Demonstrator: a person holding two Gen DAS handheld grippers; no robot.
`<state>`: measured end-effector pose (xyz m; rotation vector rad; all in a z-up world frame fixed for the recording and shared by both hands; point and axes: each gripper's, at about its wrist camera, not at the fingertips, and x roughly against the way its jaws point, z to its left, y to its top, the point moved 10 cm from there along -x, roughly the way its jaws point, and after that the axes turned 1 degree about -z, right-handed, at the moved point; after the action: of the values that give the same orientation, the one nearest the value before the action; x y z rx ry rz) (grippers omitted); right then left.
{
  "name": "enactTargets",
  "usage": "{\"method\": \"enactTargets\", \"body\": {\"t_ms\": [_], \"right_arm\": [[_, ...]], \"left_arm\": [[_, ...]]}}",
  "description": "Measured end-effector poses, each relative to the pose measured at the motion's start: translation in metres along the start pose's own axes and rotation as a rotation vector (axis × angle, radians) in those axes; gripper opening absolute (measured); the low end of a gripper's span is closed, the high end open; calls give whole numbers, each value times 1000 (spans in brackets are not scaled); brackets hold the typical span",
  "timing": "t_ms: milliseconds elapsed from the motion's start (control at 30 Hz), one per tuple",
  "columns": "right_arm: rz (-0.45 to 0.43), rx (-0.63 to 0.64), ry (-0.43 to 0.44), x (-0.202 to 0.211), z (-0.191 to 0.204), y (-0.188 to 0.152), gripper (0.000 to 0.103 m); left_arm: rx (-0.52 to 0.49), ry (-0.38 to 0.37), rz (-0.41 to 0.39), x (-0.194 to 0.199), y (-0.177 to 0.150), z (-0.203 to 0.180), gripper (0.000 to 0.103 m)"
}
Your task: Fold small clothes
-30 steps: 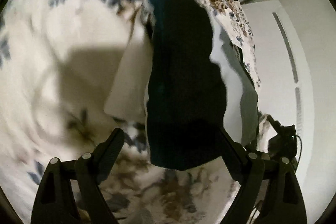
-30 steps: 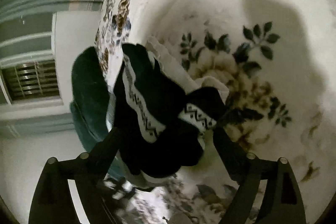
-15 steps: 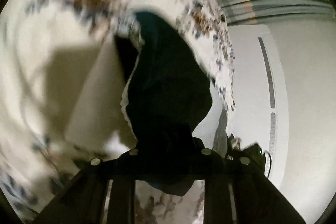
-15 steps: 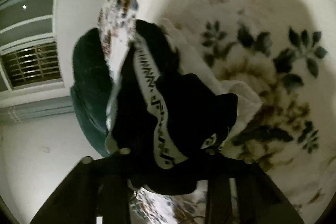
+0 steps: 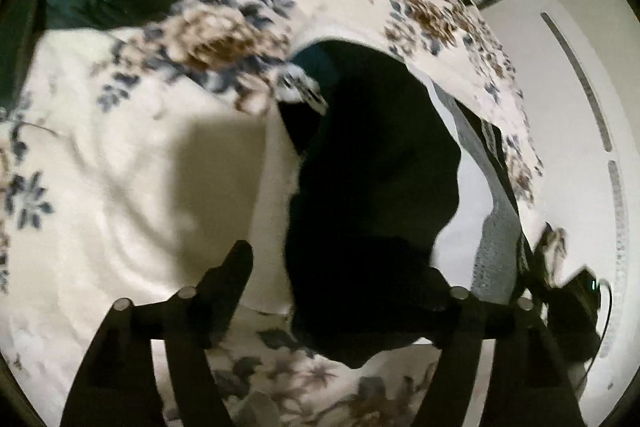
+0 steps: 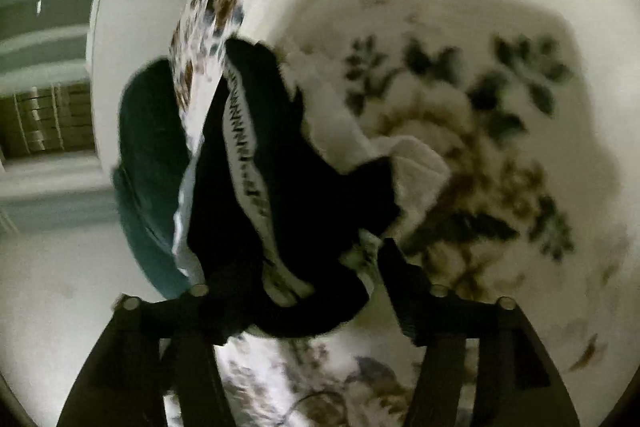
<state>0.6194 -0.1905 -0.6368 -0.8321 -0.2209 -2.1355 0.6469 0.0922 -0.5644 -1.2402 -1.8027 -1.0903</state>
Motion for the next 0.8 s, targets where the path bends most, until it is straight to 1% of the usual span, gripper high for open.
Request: {"method": "enactTargets", "body": {"t_ms": [33, 67, 100, 167, 300, 333, 400, 433, 500, 533, 600, 667, 700, 767, 800], "right_arm": [[-8, -42, 21, 5, -9, -2, 72], [-18, -78, 38, 10, -18, -6, 74], [-29, -107, 45, 14, -27, -9, 75], [-49, -125, 37, 21, -40, -18, 75], [-57, -139, 13, 23, -55, -34, 76], [-59, -129, -24, 20, -59, -37, 76], [-57, -25, -147, 15, -61, -44, 76], [-55, 29, -186, 11, -57, -46, 76], [-38, 210, -296, -5, -43, -56, 76], [-21, 272, -315, -16, -36, -61, 76], [0, 353, -338, -38, -23, -67, 76], [15, 395, -323, -62, -10, -69, 75], [14, 418, -341, -72, -7, -67, 73], [1, 465, -370, -84, -3, -62, 51], [-15, 510, -448, -89, -9, -55, 42]], "left_arm": [[-6, 33, -12, 5, 2, 1, 82], [-10, 50, -20, 6, 5, 4, 84], [-19, 73, -37, 11, 8, 4, 85], [-35, 115, -67, 17, 12, 3, 93], [-48, 146, -135, 30, 16, -5, 94], [-51, 152, -148, 34, 16, -5, 94], [-54, 173, -170, 37, 17, -5, 94], [-46, 177, -173, 36, 17, -3, 94], [-24, 161, -158, 31, 15, -2, 94], [-12, 157, -149, 28, 14, -1, 94], [-4, 156, -133, 22, 13, 2, 94], [-21, 169, -121, 18, 10, 2, 94], [-30, 175, -116, 15, 10, 2, 94], [-57, 193, -108, 10, 9, 0, 94], [-73, 207, -100, 6, 8, 1, 94]]}}
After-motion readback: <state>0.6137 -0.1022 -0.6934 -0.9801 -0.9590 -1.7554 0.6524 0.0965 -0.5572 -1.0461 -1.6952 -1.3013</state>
